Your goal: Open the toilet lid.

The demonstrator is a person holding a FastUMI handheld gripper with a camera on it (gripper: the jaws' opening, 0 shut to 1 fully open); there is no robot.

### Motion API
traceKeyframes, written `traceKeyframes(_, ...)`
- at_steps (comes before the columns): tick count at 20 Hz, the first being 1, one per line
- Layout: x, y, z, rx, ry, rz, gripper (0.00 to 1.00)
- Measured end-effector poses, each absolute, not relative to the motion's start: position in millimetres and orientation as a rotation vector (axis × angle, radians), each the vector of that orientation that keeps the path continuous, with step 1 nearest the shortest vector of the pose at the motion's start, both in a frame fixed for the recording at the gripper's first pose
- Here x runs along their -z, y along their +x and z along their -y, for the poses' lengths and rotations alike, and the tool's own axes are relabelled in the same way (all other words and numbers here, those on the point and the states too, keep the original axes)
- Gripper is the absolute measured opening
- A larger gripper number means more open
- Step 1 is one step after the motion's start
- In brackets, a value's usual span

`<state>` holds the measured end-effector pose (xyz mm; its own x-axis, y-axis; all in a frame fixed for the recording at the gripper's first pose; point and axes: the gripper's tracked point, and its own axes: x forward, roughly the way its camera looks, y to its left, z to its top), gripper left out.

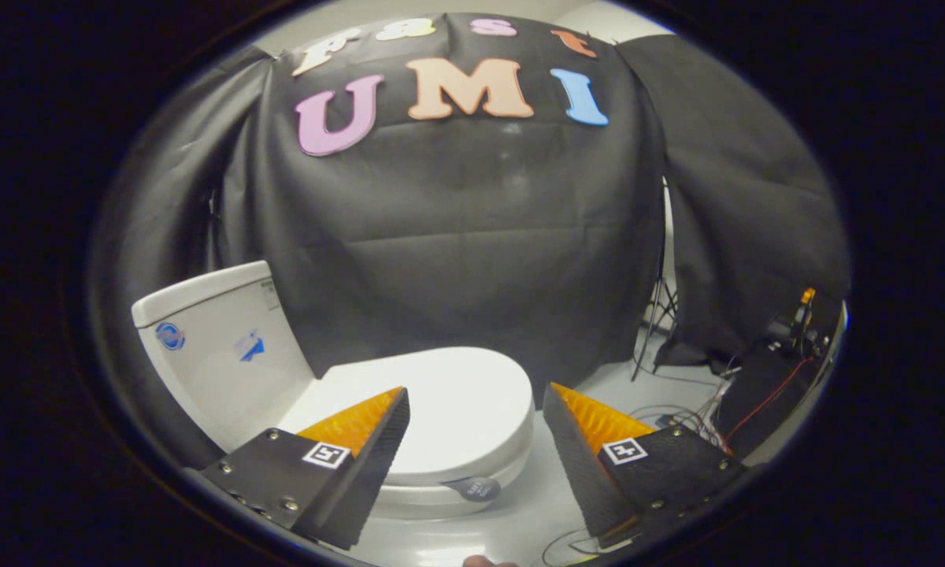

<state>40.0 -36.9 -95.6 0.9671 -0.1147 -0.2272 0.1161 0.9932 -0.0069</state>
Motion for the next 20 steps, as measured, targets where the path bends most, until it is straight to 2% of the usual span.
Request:
traceKeyframes(11,226.6,44.5,58.7,0.163,0.29,-0.573,1.0)
traceKeyframes(14,255.3,50.7,63.3,0.189,0.418,-0.631,0.83)
traceKeyframes(16,262.5,54.4,59.1,0.177,0.49,-0.655,0.83)
traceKeyframes(18,269.3,57.7,55.1,0.175,0.542,-0.661,0.47)
traceKeyframes(20,274.3,58.4,56.4,0.178,0.581,-0.674,0.48)
